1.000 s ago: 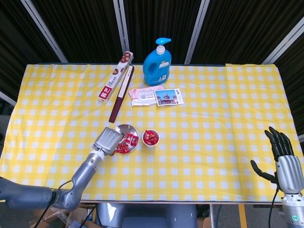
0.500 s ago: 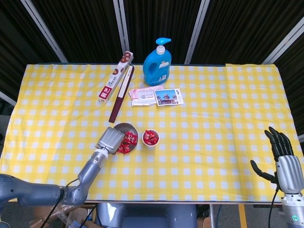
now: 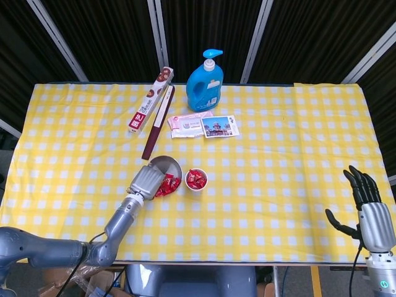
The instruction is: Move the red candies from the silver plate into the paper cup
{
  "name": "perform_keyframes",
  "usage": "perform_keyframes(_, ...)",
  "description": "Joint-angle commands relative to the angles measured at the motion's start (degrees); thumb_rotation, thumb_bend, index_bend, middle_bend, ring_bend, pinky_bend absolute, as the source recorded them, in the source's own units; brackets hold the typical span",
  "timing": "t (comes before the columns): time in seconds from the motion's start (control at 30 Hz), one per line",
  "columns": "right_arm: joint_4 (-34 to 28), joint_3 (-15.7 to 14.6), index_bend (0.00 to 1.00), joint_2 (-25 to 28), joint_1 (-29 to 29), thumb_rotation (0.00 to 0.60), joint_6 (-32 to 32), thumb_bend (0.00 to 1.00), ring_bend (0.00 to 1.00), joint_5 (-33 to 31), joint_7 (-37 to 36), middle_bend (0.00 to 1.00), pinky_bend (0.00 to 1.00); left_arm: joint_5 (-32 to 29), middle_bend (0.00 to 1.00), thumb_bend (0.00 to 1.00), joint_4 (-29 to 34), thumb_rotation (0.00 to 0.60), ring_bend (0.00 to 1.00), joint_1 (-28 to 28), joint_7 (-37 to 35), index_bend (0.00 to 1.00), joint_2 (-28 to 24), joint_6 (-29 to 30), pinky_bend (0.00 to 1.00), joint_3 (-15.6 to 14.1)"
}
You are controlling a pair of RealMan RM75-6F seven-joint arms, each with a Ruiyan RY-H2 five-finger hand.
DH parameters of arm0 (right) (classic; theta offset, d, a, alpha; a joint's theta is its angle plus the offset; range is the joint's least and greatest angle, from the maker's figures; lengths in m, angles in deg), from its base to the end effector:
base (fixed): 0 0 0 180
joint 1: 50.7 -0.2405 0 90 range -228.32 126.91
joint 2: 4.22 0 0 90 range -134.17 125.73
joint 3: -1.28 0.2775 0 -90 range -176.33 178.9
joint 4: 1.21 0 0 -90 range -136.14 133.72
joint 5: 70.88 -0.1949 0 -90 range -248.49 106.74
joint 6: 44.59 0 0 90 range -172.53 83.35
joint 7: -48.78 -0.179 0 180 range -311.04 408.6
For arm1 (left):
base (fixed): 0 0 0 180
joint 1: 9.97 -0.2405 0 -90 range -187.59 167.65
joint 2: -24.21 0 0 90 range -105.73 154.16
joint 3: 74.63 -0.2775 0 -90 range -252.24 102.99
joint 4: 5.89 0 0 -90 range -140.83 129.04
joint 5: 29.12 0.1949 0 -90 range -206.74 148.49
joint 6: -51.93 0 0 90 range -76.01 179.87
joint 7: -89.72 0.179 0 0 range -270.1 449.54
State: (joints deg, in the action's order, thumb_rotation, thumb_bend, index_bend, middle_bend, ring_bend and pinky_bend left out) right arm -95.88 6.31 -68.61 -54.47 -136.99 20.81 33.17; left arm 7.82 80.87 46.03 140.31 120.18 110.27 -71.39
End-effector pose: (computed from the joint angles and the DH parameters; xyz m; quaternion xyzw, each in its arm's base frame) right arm -0.2918 -0.2141 0.1983 0.5265 -0.4113 0.5388 0.5132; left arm -0.1260 0.3788 -0.0771 -0.8235 -0.2923 -0.2042 0.4413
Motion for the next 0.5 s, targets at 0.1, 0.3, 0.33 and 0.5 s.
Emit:
perform_keyframes(0.1, 0.01, 0.03, 0.0, 0.02, -0.02, 0.6, 0.0, 0.36, 0.0, 0.0, -0.01, 0.0, 0.0, 0.2, 0.91, 0.44, 0.03, 0.6, 0.96, -0.12, -0.12, 0.55, -0.07, 0.08, 1.0, -0.02)
perform_keyframes(0.3, 0.09, 0.02, 0.0, -0.01, 0.04, 0.6, -0.1, 0.36, 0.0, 0.02, -0.01, 0.0, 0.0, 1.28, 0.91, 0.44, 0.96, 0.6, 0.96, -0.6, -1.19, 0.56, -1.0, 0.87, 1.0, 0.49)
perform_keyframes(0.33, 0.12, 0.02, 0.0, -0.01, 0.04, 0.6, -0.1, 0.36, 0.0, 0.02, -0.02, 0.0, 0.0, 1.53, 0.91, 0.44, 1.23, 0.6, 0.96, -0.72, -1.49, 0.56, -1.27, 1.08, 1.0, 0.67)
perform_keyframes(0.5, 0.05, 0.01, 0.0, -0.01, 0.04, 0.6, -0.12, 0.36, 0.0, 0.06, -0.02, 0.0, 0.0, 3.17, 0.91, 0.44, 3.33, 0.6, 0.96, -1.39, -3.78, 0.55, -3.27, 2.63, 1.0, 2.43)
